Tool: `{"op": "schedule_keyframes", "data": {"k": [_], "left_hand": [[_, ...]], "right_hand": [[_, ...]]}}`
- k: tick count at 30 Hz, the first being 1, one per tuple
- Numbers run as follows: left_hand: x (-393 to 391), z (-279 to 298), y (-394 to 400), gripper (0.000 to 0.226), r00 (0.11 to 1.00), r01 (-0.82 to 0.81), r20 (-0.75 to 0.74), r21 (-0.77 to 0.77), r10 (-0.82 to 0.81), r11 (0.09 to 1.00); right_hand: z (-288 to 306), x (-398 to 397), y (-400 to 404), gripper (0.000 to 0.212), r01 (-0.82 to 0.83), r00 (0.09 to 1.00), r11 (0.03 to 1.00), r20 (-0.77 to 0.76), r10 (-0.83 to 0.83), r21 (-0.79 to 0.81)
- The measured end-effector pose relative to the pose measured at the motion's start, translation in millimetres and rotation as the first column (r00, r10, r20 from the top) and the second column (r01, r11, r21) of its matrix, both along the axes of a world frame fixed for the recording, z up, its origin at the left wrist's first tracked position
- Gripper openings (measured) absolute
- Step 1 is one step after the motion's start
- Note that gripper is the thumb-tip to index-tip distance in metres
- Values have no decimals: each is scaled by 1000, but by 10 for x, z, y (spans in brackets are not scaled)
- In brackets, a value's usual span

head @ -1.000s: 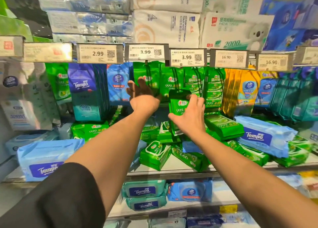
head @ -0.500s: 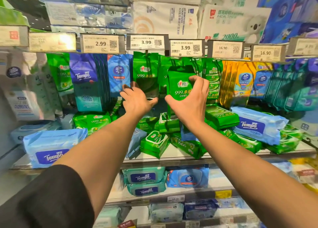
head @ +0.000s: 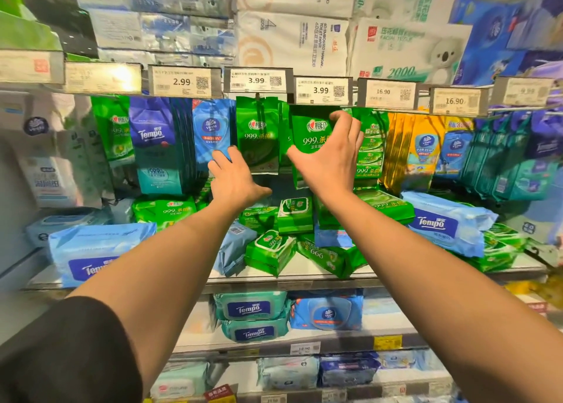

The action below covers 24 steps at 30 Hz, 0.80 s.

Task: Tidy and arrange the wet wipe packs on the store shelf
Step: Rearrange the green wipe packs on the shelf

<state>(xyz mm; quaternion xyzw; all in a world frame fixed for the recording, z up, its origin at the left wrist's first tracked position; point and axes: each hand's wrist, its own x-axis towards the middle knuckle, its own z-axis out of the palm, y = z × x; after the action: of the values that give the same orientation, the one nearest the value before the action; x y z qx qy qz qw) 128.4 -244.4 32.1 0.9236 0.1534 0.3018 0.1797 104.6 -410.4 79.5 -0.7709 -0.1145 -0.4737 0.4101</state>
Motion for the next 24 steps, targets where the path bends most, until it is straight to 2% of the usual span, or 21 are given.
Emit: {"op": "schedule_keyframes", "data": {"k": [11,16,20,24], "left_hand": [[-109,3,357,110,1000,-10,-11,9,10,1000],[-70,-2,471,114,1000,13,-27,32,-12,999],[-27,-33,563,117,998,20,-55,88,-15,996],[22,-83,685,115,997,15,-77,121,-6,993]], "right_hand": [[-157,318,235,80,35,992,998,-122,-28,51],[-140,544,278,73,51,966,999,-256,-46,11],[-153,731,323,67,56,963,998,-263,-54,2],[-242,998,355,64,19,905,996,-426,18,82]]}}
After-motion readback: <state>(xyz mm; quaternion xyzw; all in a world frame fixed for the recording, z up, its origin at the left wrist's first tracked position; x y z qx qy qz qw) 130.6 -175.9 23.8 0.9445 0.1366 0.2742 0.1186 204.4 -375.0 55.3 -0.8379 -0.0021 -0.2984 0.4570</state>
